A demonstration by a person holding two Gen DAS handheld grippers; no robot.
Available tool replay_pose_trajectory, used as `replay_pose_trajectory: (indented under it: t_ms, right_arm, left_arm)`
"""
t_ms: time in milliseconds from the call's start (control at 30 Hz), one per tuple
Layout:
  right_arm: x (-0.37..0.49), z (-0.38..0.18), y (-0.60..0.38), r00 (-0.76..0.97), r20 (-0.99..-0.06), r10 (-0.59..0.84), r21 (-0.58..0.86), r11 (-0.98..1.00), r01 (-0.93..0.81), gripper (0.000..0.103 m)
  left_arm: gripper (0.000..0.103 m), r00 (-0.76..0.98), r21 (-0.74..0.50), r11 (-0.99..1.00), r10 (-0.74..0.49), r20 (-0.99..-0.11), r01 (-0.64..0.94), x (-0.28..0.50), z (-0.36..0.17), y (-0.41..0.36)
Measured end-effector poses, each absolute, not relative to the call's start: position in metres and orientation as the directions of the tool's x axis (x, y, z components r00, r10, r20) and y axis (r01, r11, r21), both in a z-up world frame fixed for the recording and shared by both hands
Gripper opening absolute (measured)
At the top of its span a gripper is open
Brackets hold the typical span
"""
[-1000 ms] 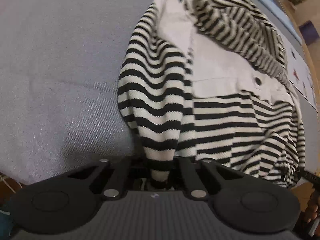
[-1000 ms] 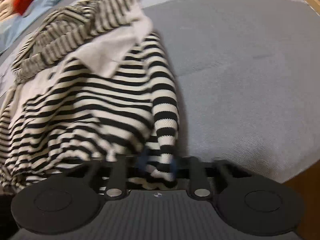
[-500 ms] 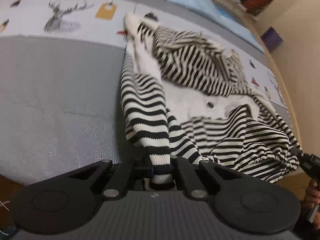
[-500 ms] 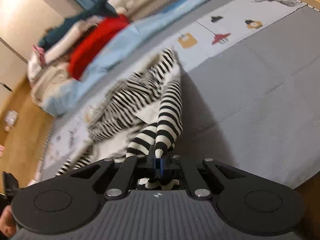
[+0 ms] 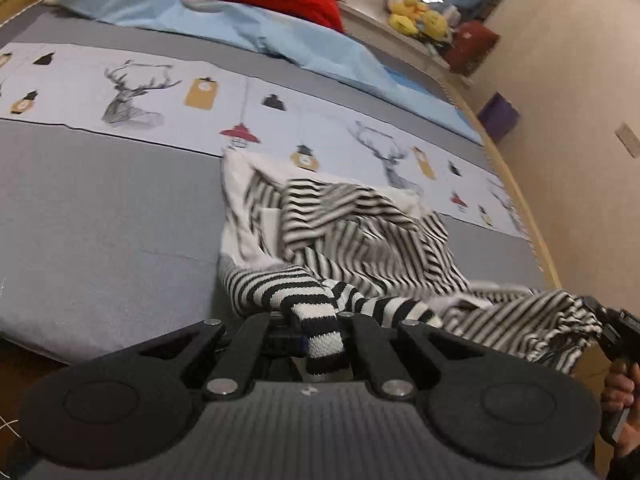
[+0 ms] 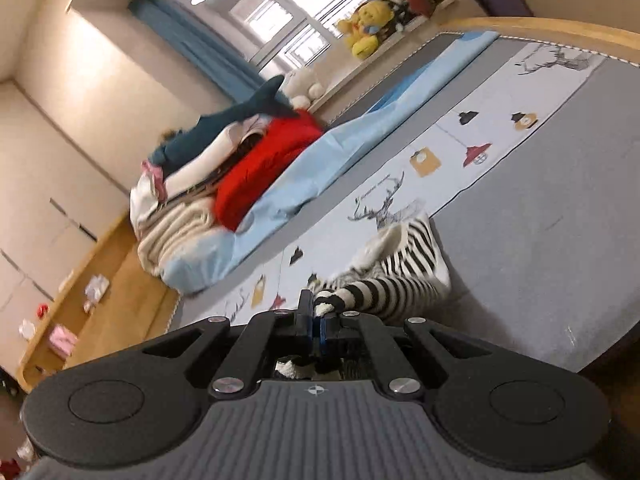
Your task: Fold small clothes
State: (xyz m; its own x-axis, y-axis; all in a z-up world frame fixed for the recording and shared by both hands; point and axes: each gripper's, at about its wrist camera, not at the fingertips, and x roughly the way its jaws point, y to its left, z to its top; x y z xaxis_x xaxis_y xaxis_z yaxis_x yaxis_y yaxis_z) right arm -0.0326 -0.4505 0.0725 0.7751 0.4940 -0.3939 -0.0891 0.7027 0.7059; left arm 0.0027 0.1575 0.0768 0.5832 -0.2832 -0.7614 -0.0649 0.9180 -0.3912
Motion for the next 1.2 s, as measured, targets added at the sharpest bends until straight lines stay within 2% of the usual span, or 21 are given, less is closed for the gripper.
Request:
replay_pose_trajectory:
  t_ms: [267,500,633,700,733,767,800,833,867,900,933,1000,1033,1133,1200]
  right_arm:
    - [0.043,0.045,-0.427,0.751,-0.498,0.434,0.629,0.777,-0.032,0.002]
    - [0.165,0.022,-0.397,0.735,-0.586,0.342,0.548,0.835,0.048,0.002]
    - [0.213,-0.01,-0.386,0.718,-0.625,0.306,0.509,0.857,0.078,0.002]
    - [0.223,-0.035,-0.384,0.709,-0.643,0.29,0.503,0.858,0.104,0.003]
    - [0.227,-0.046,-0.385,0.686,-0.67,0.283,0.497,0.857,0.133,0.007]
    - [0.232,-0.052,-0.387,0.656,-0.706,0.268,0.494,0.85,0.185,0.008]
    - [0.234,-0.052,-0.392,0.663,-0.697,0.272,0.522,0.827,0.21,0.008]
    - [0.234,-0.049,-0.396,0.685,-0.67,0.287,0.554,0.807,0.205,0.009]
    - [0.233,-0.043,-0.399,0.704,-0.646,0.294,0.574,0.795,0.195,0.01]
    - [0.231,-0.039,-0.403,0.721,-0.628,0.293,0.585,0.789,0.189,0.015]
    - [0.227,-0.034,-0.406,0.74,-0.608,0.288,0.598,0.779,0.189,0.025]
    - [0.217,-0.028,-0.414,0.77,-0.576,0.273,0.619,0.762,0.192,0.036]
    - [0.213,-0.027,-0.417,0.777,-0.571,0.266,0.621,0.759,0.197,0.039]
    - [0.206,-0.027,-0.425,0.774,-0.579,0.256,0.61,0.765,0.204,0.039]
    - [0.203,-0.026,-0.427,0.768,-0.587,0.257,0.6,0.775,0.199,0.039]
  left_arm:
    - [0.003,0.539,-0.375,0.902,-0.212,-0.815,-0.212,0.101,0.015,0.188]
    - [0.003,0.53,-0.349,0.889,-0.151,-0.834,-0.296,0.195,-0.041,0.197]
    - [0.005,0.492,-0.403,0.843,-0.197,-0.848,-0.357,0.214,-0.064,0.205]
    - [0.015,0.498,-0.44,0.821,-0.228,-0.837,-0.363,0.216,-0.065,0.21]
    - [0.018,0.503,-0.463,0.806,-0.246,-0.829,-0.369,0.214,-0.064,0.212]
    - [0.026,0.51,-0.495,0.783,-0.272,-0.816,-0.375,0.213,-0.064,0.216]
    - [0.032,0.52,-0.523,0.763,-0.291,-0.803,-0.38,0.211,-0.062,0.218]
    - [0.032,0.539,-0.561,0.735,-0.316,-0.781,-0.381,0.208,-0.059,0.221]
    - [0.04,0.561,-0.598,0.707,-0.339,-0.755,-0.377,0.205,-0.057,0.224]
    - [0.051,0.588,-0.641,0.672,-0.364,-0.722,-0.371,0.201,-0.054,0.227]
    - [0.054,0.618,-0.684,0.631,-0.385,-0.685,-0.366,0.196,-0.052,0.23]
    - [0.056,0.665,-0.739,0.572,-0.4,-0.631,-0.356,0.19,-0.049,0.236]
    - [0.056,0.681,-0.755,0.556,-0.404,-0.611,-0.348,0.187,-0.046,0.237]
    - [0.056,0.71,-0.757,0.576,-0.391,-0.586,-0.308,0.183,-0.034,0.236]
    - [0.064,0.691,-0.712,0.645,-0.38,-0.614,-0.278,0.184,-0.028,0.229]
